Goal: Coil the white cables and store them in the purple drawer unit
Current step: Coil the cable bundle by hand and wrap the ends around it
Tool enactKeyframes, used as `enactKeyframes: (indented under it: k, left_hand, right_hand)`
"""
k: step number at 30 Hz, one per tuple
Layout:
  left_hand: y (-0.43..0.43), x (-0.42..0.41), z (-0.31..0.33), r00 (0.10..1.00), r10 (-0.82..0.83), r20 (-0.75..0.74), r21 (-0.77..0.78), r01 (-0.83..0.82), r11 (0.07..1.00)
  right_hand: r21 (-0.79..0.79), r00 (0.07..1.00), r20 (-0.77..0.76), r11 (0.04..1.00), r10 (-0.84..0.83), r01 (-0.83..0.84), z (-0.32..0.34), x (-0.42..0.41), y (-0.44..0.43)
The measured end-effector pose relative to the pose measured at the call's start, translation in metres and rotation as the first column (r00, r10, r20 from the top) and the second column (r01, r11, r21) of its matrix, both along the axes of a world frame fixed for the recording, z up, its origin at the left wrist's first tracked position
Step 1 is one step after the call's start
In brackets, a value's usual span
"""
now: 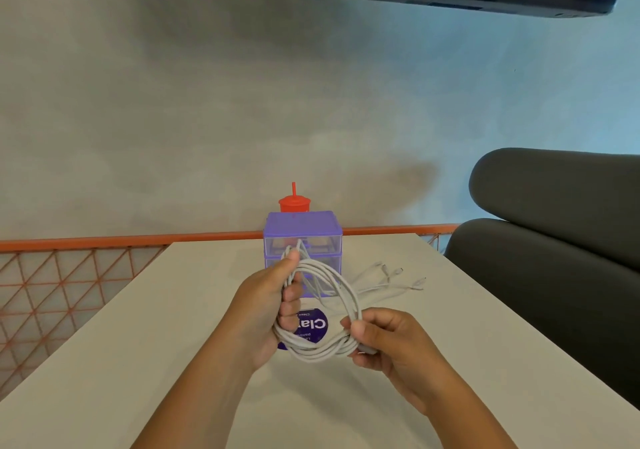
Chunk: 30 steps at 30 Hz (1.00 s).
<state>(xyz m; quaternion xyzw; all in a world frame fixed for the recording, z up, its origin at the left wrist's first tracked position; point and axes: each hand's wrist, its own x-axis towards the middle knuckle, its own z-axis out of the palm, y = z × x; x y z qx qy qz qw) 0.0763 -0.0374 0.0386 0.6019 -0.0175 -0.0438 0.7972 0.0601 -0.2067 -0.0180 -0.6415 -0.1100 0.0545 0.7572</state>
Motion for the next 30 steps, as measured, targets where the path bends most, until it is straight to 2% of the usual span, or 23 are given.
enactKeyframes:
  k: [4, 6, 8, 9, 11, 12, 14, 17, 19, 21, 22, 23, 25, 28, 30]
  left_hand:
    - [-0.001, -0.002, -0.001, 0.995, 0.039, 0.093, 0.289, -0.064, 0.955]
    - [-0.001, -0.002, -0.003, 0.992, 0.003, 0.124, 0.412, -0.055, 0.91]
    - [0.001, -0.003, -0.005, 0.989, -0.051, 0.141, 0.498, -0.026, 0.867]
    - [0.002, -0.003, -0.005, 0.987, -0.081, 0.142, 0.528, -0.006, 0.849]
    - [0.005, -0.005, -0.003, 0.981, -0.142, 0.133, 0.559, 0.044, 0.828]
    - [0.007, -0.006, -0.002, 0.976, -0.179, 0.121, 0.563, 0.081, 0.822]
    - [0.009, -0.01, 0.002, 0.962, -0.256, 0.094, 0.547, 0.165, 0.821]
    - [0.012, -0.015, 0.005, 0.941, -0.336, 0.052, 0.498, 0.267, 0.825]
    - [0.015, -0.017, 0.008, 0.922, -0.387, 0.011, 0.476, 0.335, 0.813]
    - [0.021, -0.017, 0.009, 0.899, -0.437, -0.022, 0.473, 0.395, 0.788]
    - [0.023, -0.017, 0.01, 0.885, -0.465, -0.031, 0.492, 0.419, 0.763]
    - [0.025, -0.018, 0.01, 0.867, -0.497, -0.035, 0.519, 0.441, 0.732]
    - [0.025, -0.018, 0.01, 0.848, -0.529, -0.02, 0.561, 0.448, 0.696]
    - [0.017, -0.02, 0.011, 0.873, -0.484, 0.064, 0.624, 0.343, 0.702]
    - [0.014, -0.021, 0.012, 0.881, -0.442, 0.17, 0.694, 0.212, 0.688]
  right_hand:
    - [-0.028, 0.982, -0.022, 0.982, 0.186, -0.187, -0.01, 0.004, -0.001]
    - [-0.082, 0.966, 0.002, 0.963, 0.257, -0.256, -0.013, 0.007, -0.006]
    - [-0.133, 0.964, 0.037, 0.958, 0.262, -0.255, -0.011, 0.007, -0.01]
    - [-0.162, 0.974, 0.064, 0.965, 0.217, -0.204, -0.009, 0.007, -0.011]
    - [-0.244, 0.985, 0.172, 0.97, 0.028, 0.015, -0.006, 0.011, -0.012]
    - [-0.275, 0.965, 0.247, 0.948, -0.091, 0.16, -0.003, 0.013, -0.011]
    - [-0.317, 0.879, 0.436, 0.882, -0.191, 0.349, 0.005, 0.017, -0.005]
    - [-0.38, 0.718, 0.694, 0.818, -0.057, 0.432, 0.01, 0.029, 0.011]
    - [-0.41, 0.652, 0.756, 0.822, 0.064, 0.394, 0.007, 0.037, 0.024]
    - [-0.426, 0.642, 0.761, 0.814, 0.087, 0.395, 0.007, 0.04, 0.035]
    - [-0.411, 0.58, 0.811, 0.779, 0.076, 0.473, 0.006, 0.044, 0.036]
    - [-0.369, 0.472, 0.88, 0.695, 0.048, 0.617, 0.004, 0.049, 0.035]
    - [-0.278, 0.3, 0.952, 0.568, 0.055, 0.775, -0.001, 0.058, 0.03]
    - [-0.206, 0.222, 0.974, 0.532, 0.035, 0.821, 0.001, 0.061, 0.026]
    - [-0.251, 0.281, 0.959, 0.564, 0.034, 0.787, 0.002, 0.06, 0.018]
